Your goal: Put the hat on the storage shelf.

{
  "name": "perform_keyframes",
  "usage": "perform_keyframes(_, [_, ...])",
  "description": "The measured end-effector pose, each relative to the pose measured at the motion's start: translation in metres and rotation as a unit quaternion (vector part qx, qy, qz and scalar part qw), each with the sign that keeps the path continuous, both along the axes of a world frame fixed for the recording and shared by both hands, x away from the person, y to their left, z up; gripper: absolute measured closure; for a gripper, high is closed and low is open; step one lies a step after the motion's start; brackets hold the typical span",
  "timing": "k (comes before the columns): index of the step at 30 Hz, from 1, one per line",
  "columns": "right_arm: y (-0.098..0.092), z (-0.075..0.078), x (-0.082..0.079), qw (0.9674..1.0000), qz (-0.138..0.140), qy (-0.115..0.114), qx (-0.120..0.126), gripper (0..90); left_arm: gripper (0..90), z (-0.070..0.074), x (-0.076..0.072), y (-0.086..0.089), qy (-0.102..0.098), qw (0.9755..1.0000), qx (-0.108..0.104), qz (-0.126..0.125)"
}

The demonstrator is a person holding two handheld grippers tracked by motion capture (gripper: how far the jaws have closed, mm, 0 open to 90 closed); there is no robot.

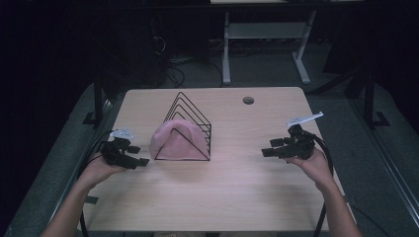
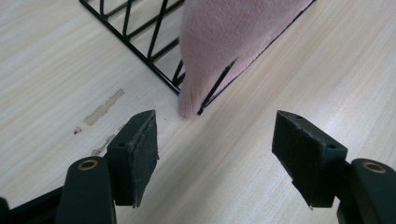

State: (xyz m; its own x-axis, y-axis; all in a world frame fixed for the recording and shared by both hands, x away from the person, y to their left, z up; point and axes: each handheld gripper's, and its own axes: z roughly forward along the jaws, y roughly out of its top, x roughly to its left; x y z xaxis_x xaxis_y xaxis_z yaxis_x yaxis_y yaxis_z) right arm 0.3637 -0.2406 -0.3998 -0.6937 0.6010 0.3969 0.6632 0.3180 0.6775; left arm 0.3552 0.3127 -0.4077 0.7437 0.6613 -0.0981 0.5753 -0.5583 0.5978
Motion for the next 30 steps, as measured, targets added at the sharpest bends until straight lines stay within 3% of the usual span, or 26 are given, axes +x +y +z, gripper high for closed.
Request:
perform_keyframes(18, [-0.034, -0.029, -0.029, 0.9993, -0.035, 0.013, 0.009, 27.6, 29.8, -0.009, -0.013, 0.001, -0.003, 0.9998, -0.015, 0.01])
perform_keyframes(30, [-0.049, -0.038, -0.051, 0.9988, -0.046, 0.014, -0.007, 27.6, 28.9, -0.011, -0.024, -0.008, -0.013, 0.9998, -0.018, 0.004])
